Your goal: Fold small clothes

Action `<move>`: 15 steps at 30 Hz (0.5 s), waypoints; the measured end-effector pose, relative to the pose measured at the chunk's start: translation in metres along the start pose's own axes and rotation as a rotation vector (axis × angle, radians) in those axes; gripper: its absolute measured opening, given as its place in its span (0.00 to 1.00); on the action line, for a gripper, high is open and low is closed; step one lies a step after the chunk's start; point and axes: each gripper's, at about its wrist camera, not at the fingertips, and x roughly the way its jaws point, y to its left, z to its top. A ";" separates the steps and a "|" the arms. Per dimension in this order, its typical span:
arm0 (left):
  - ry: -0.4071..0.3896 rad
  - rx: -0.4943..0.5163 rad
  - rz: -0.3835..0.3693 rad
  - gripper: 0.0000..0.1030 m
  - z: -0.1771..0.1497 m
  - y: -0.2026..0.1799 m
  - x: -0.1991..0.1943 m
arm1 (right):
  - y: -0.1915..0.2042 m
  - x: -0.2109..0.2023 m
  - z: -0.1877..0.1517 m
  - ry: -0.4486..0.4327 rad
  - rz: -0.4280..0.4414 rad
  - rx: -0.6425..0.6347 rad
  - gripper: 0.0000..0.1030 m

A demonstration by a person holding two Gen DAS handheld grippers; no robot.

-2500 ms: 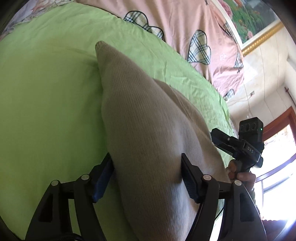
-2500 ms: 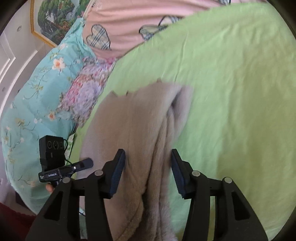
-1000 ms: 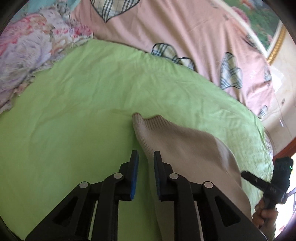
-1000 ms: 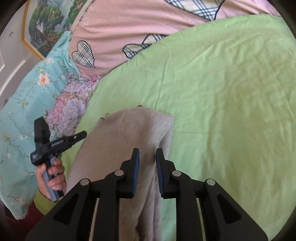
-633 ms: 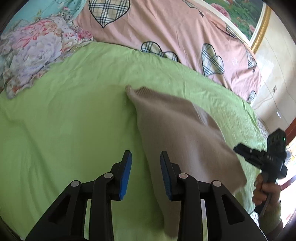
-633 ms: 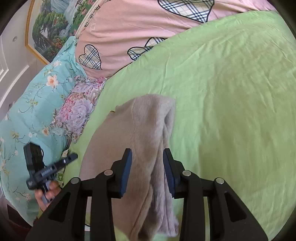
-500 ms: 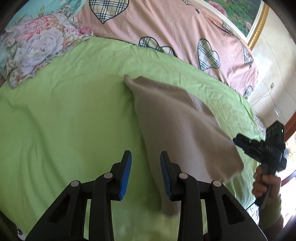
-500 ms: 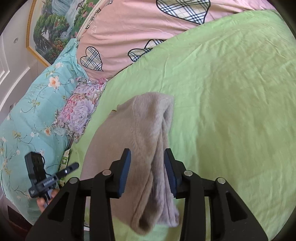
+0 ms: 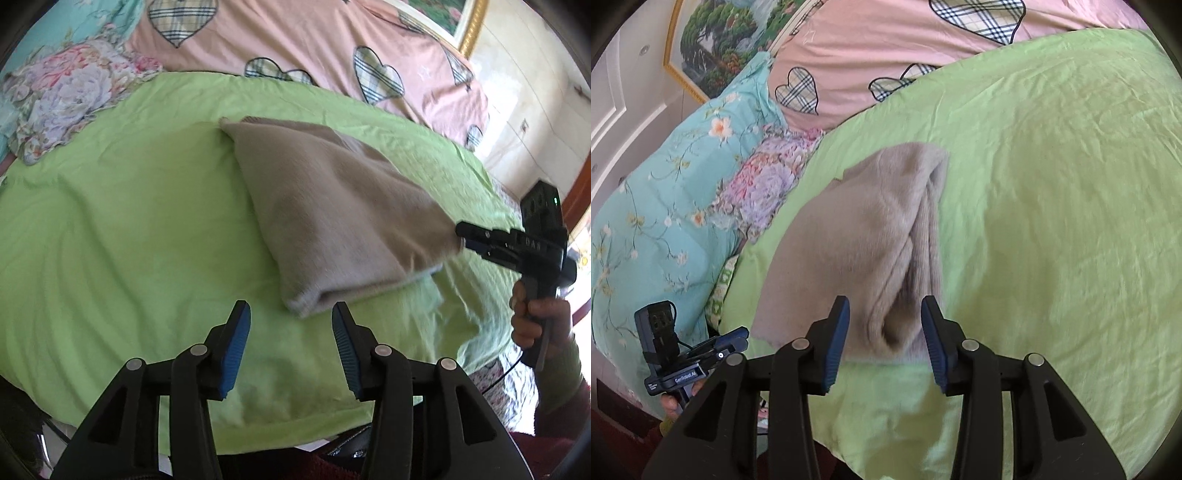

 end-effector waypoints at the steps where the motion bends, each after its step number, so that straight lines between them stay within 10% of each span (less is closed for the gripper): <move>1: 0.001 0.007 0.003 0.47 0.001 0.000 0.003 | 0.000 0.000 -0.001 0.001 0.000 -0.001 0.40; 10: -0.016 0.059 0.144 0.46 0.008 -0.012 0.037 | 0.007 0.011 0.004 0.006 0.014 -0.030 0.40; 15: -0.051 0.022 0.182 0.08 0.009 -0.007 0.045 | 0.013 0.032 0.006 0.045 0.033 -0.045 0.28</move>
